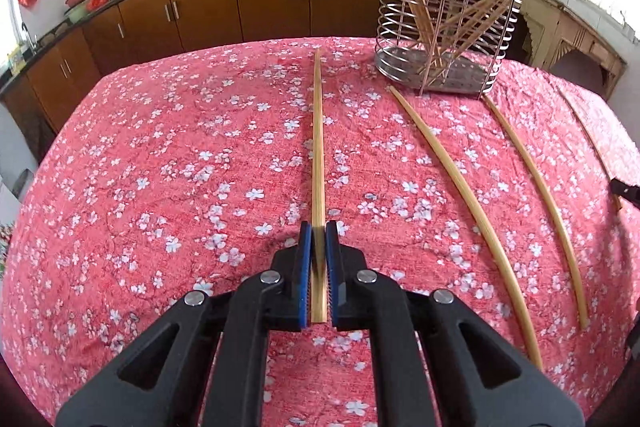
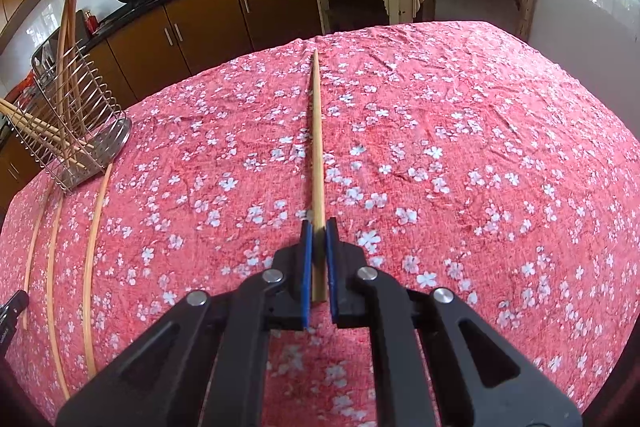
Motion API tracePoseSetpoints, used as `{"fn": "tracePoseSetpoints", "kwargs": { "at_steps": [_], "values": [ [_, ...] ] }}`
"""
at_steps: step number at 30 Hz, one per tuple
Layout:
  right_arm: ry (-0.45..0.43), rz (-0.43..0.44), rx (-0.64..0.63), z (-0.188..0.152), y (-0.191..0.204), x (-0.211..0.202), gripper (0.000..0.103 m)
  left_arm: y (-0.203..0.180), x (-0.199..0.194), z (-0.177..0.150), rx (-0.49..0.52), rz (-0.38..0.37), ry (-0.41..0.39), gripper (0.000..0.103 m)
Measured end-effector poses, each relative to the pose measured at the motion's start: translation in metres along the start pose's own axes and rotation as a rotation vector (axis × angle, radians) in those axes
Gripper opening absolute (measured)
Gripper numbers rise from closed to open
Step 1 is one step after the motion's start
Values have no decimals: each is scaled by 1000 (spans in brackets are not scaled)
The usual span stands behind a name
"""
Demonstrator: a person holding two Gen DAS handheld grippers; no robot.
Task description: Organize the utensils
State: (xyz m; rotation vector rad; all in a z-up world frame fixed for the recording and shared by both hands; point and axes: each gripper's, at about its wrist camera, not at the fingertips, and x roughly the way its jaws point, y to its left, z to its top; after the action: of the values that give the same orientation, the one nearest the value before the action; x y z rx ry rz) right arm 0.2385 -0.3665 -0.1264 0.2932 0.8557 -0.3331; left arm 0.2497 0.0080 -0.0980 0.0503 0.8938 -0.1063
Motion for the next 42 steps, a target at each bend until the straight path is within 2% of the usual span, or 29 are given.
{"fn": "tracePoseSetpoints", "kwargs": {
  "at_steps": [5, 8, 13, 23, 34, 39, 42],
  "values": [
    [0, 3, 2, 1, -2, 1, 8, 8, 1, 1, -25, -30, -1, 8],
    [0, 9, 7, 0, -2, 0, 8, 6, 1, 2, -16, -31, -2, 12],
    [0, 0, -1, 0, -1, 0, 8, 3, -6, -2, 0, -36, -24, 12],
    [1, -18, -21, -2, 3, -1, 8, -12, -4, -8, 62, 2, 4, 12],
    [2, -28, -32, -9, 5, -6, 8, -9, -3, -8, 60, 4, 3, 12],
    [2, -32, -37, -8, 5, -6, 8, -10, -3, -8, 54, -2, 3, 12],
    [1, -28, -35, -7, 4, -6, 8, -9, -3, -7, 50, -4, 2, 7]
  ]
}}
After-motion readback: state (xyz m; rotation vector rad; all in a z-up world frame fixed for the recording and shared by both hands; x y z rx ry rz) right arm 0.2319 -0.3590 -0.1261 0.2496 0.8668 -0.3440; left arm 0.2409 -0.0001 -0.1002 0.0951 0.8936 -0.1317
